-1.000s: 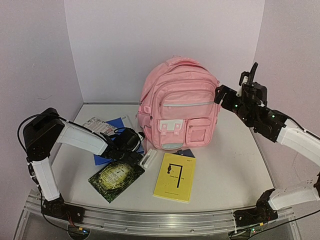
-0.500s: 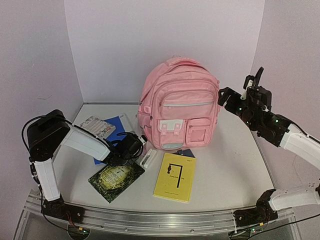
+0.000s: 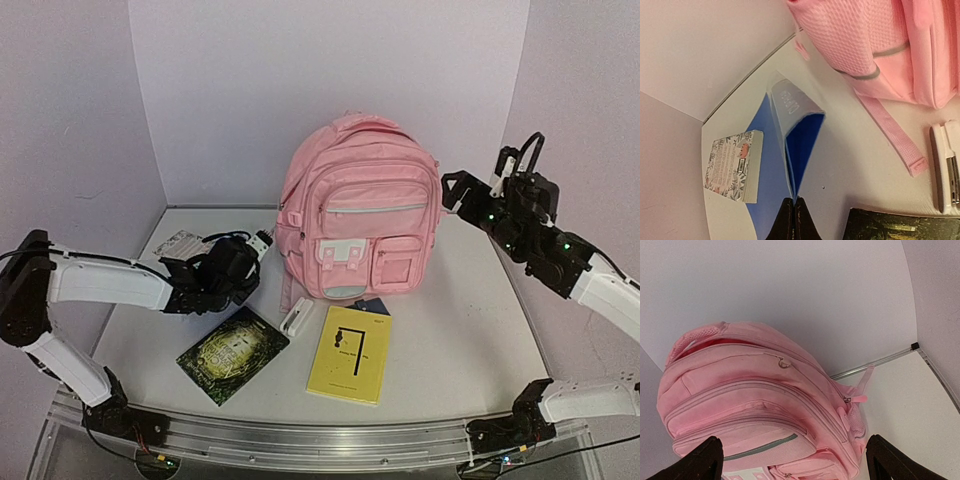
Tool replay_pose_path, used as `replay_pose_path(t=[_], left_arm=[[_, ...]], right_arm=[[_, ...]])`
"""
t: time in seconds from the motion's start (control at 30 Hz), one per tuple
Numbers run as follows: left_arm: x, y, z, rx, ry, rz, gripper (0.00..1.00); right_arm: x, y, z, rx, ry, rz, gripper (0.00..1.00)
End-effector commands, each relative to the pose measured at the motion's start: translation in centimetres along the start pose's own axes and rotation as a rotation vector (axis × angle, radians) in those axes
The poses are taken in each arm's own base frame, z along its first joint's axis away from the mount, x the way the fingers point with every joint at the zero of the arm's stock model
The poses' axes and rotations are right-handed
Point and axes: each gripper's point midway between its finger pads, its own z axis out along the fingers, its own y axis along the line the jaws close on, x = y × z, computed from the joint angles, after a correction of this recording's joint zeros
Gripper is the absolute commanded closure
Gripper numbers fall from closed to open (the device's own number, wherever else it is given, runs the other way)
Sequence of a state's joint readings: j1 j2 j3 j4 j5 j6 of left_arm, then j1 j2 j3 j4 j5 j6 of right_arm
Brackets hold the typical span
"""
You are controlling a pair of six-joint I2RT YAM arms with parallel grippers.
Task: Pack the student bag
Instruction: Pick up the files from the center of the board.
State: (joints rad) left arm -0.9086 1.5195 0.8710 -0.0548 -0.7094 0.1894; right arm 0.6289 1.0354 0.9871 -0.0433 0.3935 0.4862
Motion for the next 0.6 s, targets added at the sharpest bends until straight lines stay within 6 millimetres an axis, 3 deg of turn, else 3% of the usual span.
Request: replay_pose_path(t=[0.0,0.23,0.43,0.57], left_arm=[[-3.7,3.5,-4.1,0.027,-0.06,-0.197,1.0],[-6.7,7.6,-8.4,0.057,-0.029,-0.412,1.0],[-9.4,10.5,-11.2,0.1,-0.018,-0.598,1.0],[-10.9,11.9,-12.6,0.128,-0.028,-0.692,1.0]], right_arm=[[-2.2,2.8,-1.6,-0.154,-0.013,0.031,0.02],[-2.1,5.9,-2.7,-0.32,0.049,0.025,0.02],[-1.8,8.5,-3.7,-0.409,0.069,-0.015,0.02],[-1.2,11.2,-4.7,-0.441,0.072,-0.061,0.02]])
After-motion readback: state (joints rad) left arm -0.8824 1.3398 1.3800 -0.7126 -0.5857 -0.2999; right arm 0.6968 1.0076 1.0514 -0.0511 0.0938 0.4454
